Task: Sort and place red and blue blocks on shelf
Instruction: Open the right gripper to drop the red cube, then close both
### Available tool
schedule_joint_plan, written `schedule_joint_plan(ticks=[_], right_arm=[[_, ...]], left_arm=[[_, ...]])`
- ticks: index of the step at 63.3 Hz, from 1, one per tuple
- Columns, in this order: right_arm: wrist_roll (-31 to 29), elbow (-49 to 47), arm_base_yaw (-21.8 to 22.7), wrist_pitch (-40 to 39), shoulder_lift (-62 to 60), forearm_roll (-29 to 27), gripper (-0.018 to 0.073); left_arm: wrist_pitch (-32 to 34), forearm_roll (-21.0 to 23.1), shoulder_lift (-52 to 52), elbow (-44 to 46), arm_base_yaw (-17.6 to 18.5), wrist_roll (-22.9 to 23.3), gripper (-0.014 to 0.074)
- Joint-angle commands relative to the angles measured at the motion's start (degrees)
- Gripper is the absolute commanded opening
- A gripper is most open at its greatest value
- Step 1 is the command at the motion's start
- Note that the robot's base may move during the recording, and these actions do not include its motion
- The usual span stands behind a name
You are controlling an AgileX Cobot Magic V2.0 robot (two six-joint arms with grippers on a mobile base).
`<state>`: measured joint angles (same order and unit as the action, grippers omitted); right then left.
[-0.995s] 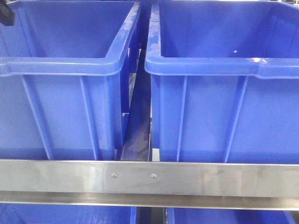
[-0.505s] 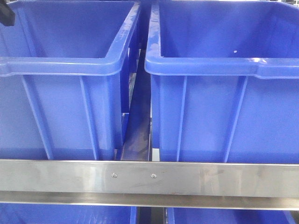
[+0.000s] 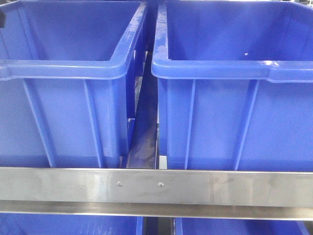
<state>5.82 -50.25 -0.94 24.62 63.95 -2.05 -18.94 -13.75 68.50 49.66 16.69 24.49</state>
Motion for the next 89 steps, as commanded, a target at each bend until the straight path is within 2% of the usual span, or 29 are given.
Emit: schedule_joint_plan(ticks=[1, 7, 21, 43, 58, 67, 89], right_arm=[[-0.53, -2.38, -0.04, -3.73, -0.98, 0.41, 0.0266], [-0.53, -2.38, -0.04, -3.73, -0.98, 0.41, 0.0266], [-0.53, -2.38, -0.04, -3.83, -0.98, 0.41, 0.0260], [-0.53, -2.38, -0.04, -3.83, -0.98, 0.41, 0.0048], [-0.53, -2.38, -0.04, -3.83, -0.98, 0.35, 0.0048], [-0.53, -2.38, -0.04, -4.49, -0.98, -1.61, 0.0048], [-0.53, -2.33, -0.04, -2.14, -1.17, -2.88, 0.0048]], left_arm=[[3.40, -0.22, -1.19, 2.01, -0.04, 0.07, 0.0178], [3.40, -0.22, -1.19, 2.01, -0.04, 0.07, 0.0120], [3.40, -0.22, -1.19, 2.01, -0.04, 0.07, 0.0124], [3.40, -0.22, -1.19, 2.01, -0.04, 0.07, 0.0124], [3.40, -0.10, -1.19, 2.01, -0.04, 0.07, 0.0124], [3.40, 0.93, -1.19, 2.01, -0.04, 0.07, 0.0124], [-1.39, 1.30, -1.47, 2.01, -0.04, 0.07, 0.0124]])
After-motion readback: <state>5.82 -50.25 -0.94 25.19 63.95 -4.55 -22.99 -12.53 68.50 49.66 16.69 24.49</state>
